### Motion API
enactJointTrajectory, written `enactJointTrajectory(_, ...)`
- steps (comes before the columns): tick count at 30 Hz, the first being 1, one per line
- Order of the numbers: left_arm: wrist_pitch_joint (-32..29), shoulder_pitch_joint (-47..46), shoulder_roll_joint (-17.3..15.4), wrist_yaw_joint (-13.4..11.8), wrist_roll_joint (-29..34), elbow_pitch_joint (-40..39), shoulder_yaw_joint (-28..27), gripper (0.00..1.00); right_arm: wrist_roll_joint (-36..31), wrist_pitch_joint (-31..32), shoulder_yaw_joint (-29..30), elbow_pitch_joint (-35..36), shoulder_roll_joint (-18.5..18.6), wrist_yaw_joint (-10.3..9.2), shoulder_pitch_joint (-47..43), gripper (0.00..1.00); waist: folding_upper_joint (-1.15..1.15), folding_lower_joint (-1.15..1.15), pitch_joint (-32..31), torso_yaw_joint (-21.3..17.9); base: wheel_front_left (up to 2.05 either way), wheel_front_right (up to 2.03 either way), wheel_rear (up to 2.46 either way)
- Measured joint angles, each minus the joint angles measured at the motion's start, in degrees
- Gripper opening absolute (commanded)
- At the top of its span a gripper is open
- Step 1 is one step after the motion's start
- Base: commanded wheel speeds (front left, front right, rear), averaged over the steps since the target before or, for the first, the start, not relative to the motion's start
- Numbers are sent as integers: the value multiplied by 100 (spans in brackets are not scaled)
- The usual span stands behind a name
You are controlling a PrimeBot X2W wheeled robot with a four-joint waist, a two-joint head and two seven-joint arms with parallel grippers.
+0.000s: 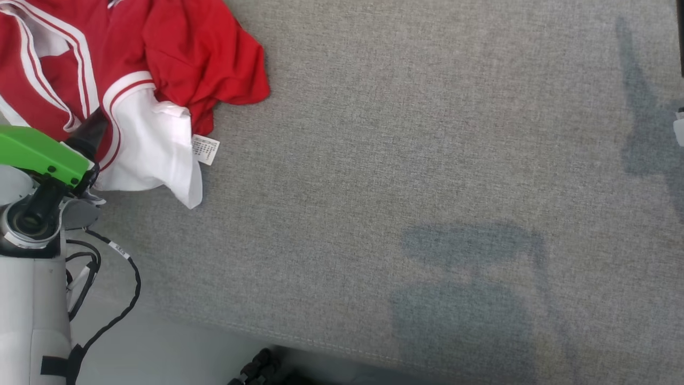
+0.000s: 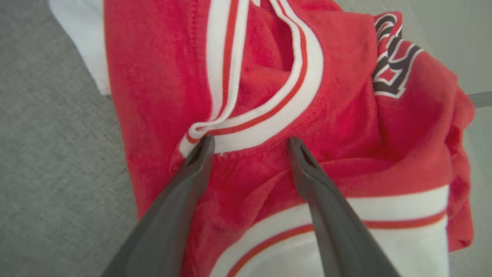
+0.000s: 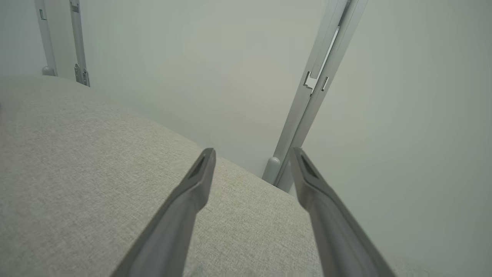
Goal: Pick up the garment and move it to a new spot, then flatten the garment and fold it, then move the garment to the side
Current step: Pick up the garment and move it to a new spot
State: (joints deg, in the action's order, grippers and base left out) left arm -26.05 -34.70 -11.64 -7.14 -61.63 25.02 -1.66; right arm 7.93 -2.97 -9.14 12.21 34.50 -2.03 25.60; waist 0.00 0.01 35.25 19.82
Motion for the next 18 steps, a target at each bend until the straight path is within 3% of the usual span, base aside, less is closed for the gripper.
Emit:
enactJointTrajectory(6,140,-282,107,0,140,299,-9,100,-2,49,81,-18,108,1,3,100,0,0,128,21,0,0,0)
enactJointTrajectory(7,148,-310,130,0,138,339,-34,91,-2,49,73,-20,123,32,7,100,0,0,130,41,0,0,0)
enactJointTrajectory(8,162,-330,148,1,138,381,-42,52,-2,43,36,-33,110,51,14,100,0,0,126,53,0,0,0)
enactJointTrajectory(9,177,-349,165,1,138,426,-36,52,-4,31,-5,-64,76,51,14,100,0,0,113,60,0,0,0)
enactJointTrajectory(10,197,-367,172,0,140,461,-26,38,-11,29,-16,-98,49,49,12,100,0,0,91,64,0,0,0)
enactJointTrajectory(11,200,-417,196,0,138,544,-18,1,-33,25,5,-112,57,49,10,100,0,-1,40,78,0,0,0)
enactJointTrajectory(18,218,-544,276,-1,138,688,-3,0,-34,-37,8,-190,5,48,10,100,0,-1,-133,123,0,0,0)
